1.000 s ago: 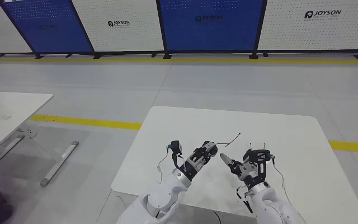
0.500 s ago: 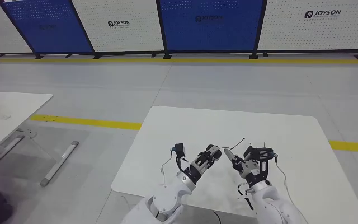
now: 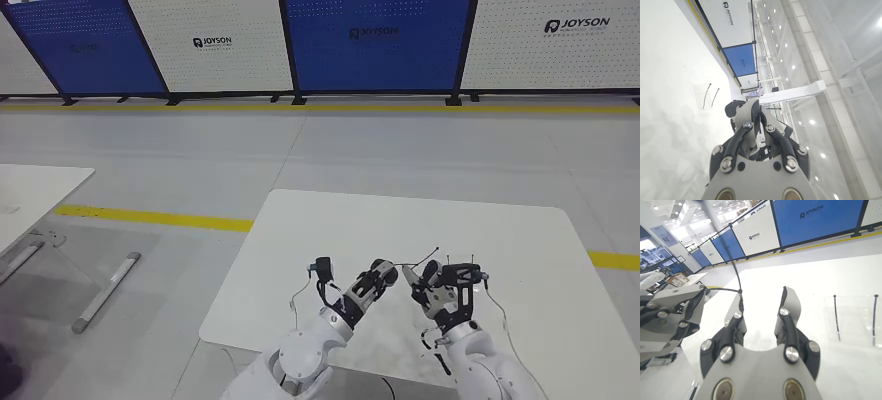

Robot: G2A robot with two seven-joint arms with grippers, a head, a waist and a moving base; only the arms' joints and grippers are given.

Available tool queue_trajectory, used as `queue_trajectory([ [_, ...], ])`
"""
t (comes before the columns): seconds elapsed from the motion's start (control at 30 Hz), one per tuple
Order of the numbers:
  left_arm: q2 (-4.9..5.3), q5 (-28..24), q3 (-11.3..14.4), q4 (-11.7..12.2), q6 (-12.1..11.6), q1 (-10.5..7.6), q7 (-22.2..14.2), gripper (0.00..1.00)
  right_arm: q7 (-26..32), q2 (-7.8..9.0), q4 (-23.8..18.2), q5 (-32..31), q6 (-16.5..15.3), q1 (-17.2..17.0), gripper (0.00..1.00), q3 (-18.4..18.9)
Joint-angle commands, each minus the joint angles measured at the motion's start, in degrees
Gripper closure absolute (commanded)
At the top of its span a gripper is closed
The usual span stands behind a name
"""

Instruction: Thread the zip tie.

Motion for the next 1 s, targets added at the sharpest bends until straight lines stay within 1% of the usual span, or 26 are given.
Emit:
queue_trajectory([
  [0.0, -0.05, 0.38, -0.09, 0.16, -0.11, -0.09, 0.67, 1.00, 0.04, 0.04, -0.17, -0.38, -0.16, -0.11, 0.60, -0.16],
  [0.07, -0.10, 1.08, 0.00, 0.34, -0.09, -0.13, 1.08, 1.00, -0.16, 0.07, -0.41, -0.51, -0.25, -0.28, 0.63, -0.24],
  [0.1, -0.09, 1.64, 0.02, 0.46, 0.06, -0.19, 1.13, 1.00, -0.36, 0.08, -0.48, -0.50, -0.27, -0.34, 0.67, -0.23],
  [0.13, -0.11, 2.04, 0.09, 0.54, 0.10, -0.18, 1.25, 1.00, -0.52, 0.10, -0.54, -0.48, -0.25, -0.41, 0.69, -0.23],
  [0.2, -0.14, 2.28, 0.17, 0.65, 0.17, -0.19, 1.30, 1.00, -0.63, 0.11, -0.61, -0.44, -0.18, -0.46, 0.71, -0.23],
  [0.4, -0.21, 2.90, 0.15, 0.94, 0.27, -0.20, 1.24, 1.00, -0.50, 0.12, -0.58, -0.27, 0.15, -0.35, 0.73, -0.51],
  [0.47, -0.20, 3.58, 0.18, 1.07, 0.19, -0.17, 1.20, 1.00, -0.48, 0.10, -0.47, -0.16, 0.43, -0.20, 0.76, -0.66],
  [0.63, -0.24, 4.45, 0.27, 1.19, 0.17, -0.11, 1.20, 1.00, -0.63, 0.06, -0.31, -0.11, 0.82, 0.02, 0.78, -1.04],
  [0.67, -0.25, 4.55, 0.26, 1.21, 0.17, -0.11, 1.18, 1.00, -0.64, 0.05, -0.28, -0.09, 0.89, 0.04, 0.83, -1.09],
  [0.7, -0.25, 4.65, 0.23, 1.24, 0.14, -0.09, 1.17, 1.00, -0.66, 0.05, -0.24, -0.07, 0.99, 0.08, 0.83, -1.16],
  [0.77, -0.25, 4.77, 0.15, 1.28, 0.08, -0.04, 1.11, 1.00, -0.59, 0.03, -0.10, -0.08, 1.28, 0.17, 0.92, -1.30],
  [0.83, -0.24, 4.84, 0.00, 1.30, -0.01, 0.04, 0.98, 1.00, -0.49, -0.01, 0.04, -0.16, 1.58, 0.37, 0.87, -1.55],
  [0.97, -0.19, 5.01, -0.28, 1.30, -0.06, 0.22, 0.49, 1.00, -0.36, -0.08, 0.17, -0.28, 2.06, 0.67, 0.85, -2.04],
])
